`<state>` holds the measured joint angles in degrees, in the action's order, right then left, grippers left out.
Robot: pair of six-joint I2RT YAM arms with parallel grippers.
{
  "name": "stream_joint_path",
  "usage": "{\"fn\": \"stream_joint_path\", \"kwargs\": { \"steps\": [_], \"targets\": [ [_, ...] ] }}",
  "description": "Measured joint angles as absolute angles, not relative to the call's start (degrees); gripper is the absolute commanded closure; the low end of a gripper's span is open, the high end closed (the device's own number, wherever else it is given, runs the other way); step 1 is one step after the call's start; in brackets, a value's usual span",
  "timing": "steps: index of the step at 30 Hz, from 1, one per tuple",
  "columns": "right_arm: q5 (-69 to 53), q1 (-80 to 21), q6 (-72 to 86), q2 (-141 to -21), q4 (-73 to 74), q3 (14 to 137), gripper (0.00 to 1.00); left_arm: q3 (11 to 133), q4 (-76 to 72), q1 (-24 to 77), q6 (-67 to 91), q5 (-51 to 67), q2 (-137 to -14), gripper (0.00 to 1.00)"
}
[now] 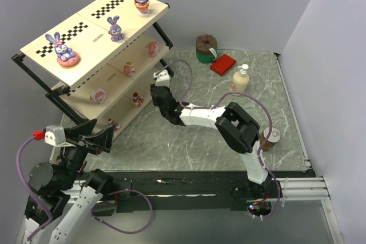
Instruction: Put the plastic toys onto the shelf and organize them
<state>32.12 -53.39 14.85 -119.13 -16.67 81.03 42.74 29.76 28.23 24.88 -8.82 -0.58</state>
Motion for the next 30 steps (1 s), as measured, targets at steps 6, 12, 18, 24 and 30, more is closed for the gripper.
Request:
{"fn": "stream_joint_path", "kwargs": {
  "steps": [6, 12, 18, 24, 30],
  "targets": [
    [31.4, -51.8, 15.6, -119.6, -16.4, 84.7, 1.00, 42.5, 29.8, 28.2, 24.9, -8.8, -0.6, 0.04],
    [30.3, -51.2, 19.0, -123.8, -11.4, 91.2, 1.00, 42.4, 29.7, 28.2, 24.9, -8.8, -0.6, 0.04],
    [28.9, -50.7, 26.2, -127.6, -3.1, 97.1, 1.00, 42.4, 29.6, 28.2, 24.9, -8.8, -0.6, 0.04],
    [27.8, -49.6, 31.5, -128.4, 1.8, 99.4, 1.00, 42.4, 29.6, 28.2, 24.9, -8.8, -0.6, 0.04],
    [27.5, -49.2, 34.7, -132.5, 5.5, 105.6, 1.00, 42.4, 29.6, 28.2, 24.9, -8.8, -0.6, 0.04]
  ]
}}
